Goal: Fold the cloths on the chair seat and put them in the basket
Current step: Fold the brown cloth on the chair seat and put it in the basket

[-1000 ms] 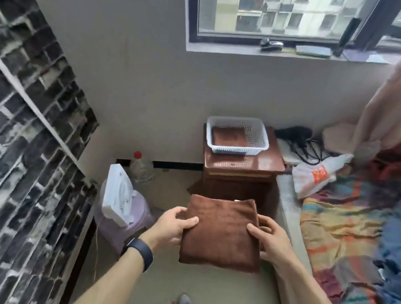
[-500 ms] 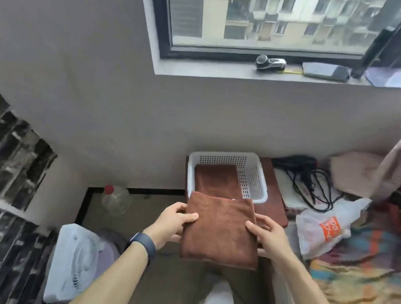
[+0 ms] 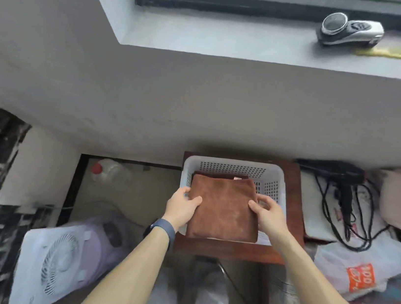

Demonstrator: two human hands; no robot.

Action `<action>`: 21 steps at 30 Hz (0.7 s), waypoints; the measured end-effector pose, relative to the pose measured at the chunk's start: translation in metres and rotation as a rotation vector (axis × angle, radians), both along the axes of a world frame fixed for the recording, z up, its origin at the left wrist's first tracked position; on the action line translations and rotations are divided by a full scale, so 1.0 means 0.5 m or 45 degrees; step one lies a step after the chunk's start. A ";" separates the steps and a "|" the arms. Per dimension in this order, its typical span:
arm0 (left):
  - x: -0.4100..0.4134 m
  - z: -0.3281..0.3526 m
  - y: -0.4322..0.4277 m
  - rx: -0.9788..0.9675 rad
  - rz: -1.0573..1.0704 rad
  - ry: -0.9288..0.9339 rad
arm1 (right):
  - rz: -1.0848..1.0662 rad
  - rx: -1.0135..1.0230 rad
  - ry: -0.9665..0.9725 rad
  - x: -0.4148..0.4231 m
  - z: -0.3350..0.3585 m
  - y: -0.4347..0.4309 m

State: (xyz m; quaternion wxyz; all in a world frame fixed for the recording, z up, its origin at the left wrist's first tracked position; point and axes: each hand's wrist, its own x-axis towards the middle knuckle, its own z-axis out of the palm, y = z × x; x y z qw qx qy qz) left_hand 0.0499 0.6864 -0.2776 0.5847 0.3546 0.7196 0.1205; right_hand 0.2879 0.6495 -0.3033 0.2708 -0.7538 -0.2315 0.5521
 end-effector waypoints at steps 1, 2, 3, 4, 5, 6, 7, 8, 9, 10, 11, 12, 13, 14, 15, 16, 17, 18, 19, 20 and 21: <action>0.008 -0.012 0.012 0.023 -0.025 0.031 | -0.014 -0.016 -0.006 0.004 -0.010 0.013; 0.017 -0.020 0.022 0.034 -0.059 0.061 | -0.038 -0.034 -0.010 0.008 -0.019 0.023; 0.026 -0.024 0.029 0.045 -0.093 0.094 | -0.058 -0.053 -0.009 0.010 -0.025 0.030; 0.034 -0.028 0.035 0.055 -0.123 0.123 | -0.064 -0.069 -0.006 0.011 -0.030 0.036; 0.040 -0.033 0.040 0.062 -0.147 0.162 | -0.056 -0.086 -0.002 0.010 -0.033 0.042; 0.043 -0.037 0.045 0.062 -0.177 0.214 | -0.034 -0.099 -0.005 0.008 -0.037 0.047; 0.046 -0.041 0.048 0.046 -0.211 0.273 | -0.010 -0.112 -0.010 0.006 -0.044 0.051; 0.048 -0.045 0.051 0.023 -0.245 0.332 | 0.010 -0.122 -0.019 0.004 -0.052 0.053; 0.050 -0.050 0.052 0.011 -0.274 0.386 | 0.017 -0.130 -0.025 0.002 -0.060 0.054; 0.052 -0.051 0.055 0.009 -0.299 0.431 | 0.012 -0.137 -0.032 -0.001 -0.065 0.054; 0.055 -0.051 0.058 0.012 -0.324 0.466 | 0.003 -0.142 -0.048 -0.002 -0.070 0.054; 0.058 -0.052 0.059 0.018 -0.354 0.492 | -0.005 -0.143 -0.071 -0.003 -0.074 0.054; 0.060 -0.054 0.061 0.024 -0.384 0.515 | -0.013 -0.137 -0.092 -0.004 -0.075 0.054; 0.060 -0.054 0.063 0.026 -0.406 0.530 | -0.021 -0.126 -0.109 -0.004 -0.077 0.054; 0.060 -0.055 0.064 0.026 -0.420 0.539 | -0.028 -0.109 -0.119 -0.004 -0.078 0.053; 0.059 -0.055 0.066 0.028 -0.425 0.549 | -0.033 -0.091 -0.130 -0.005 -0.079 0.054; 0.057 -0.058 0.068 0.029 -0.429 0.560 | -0.041 -0.072 -0.136 -0.006 -0.079 0.055; 0.056 -0.057 0.069 0.030 -0.435 0.573 | -0.048 -0.056 -0.140 -0.007 -0.080 0.056; 0.055 -0.058 0.069 0.029 -0.440 0.584 | -0.054 -0.045 -0.142 -0.007 -0.082 0.058; 0.055 -0.058 0.070 0.033 -0.440 0.594 | -0.051 -0.045 -0.146 -0.007 -0.084 0.061; 0.056 -0.059 0.071 0.039 -0.432 0.604 | -0.042 -0.059 -0.148 -0.007 -0.085 0.063</action>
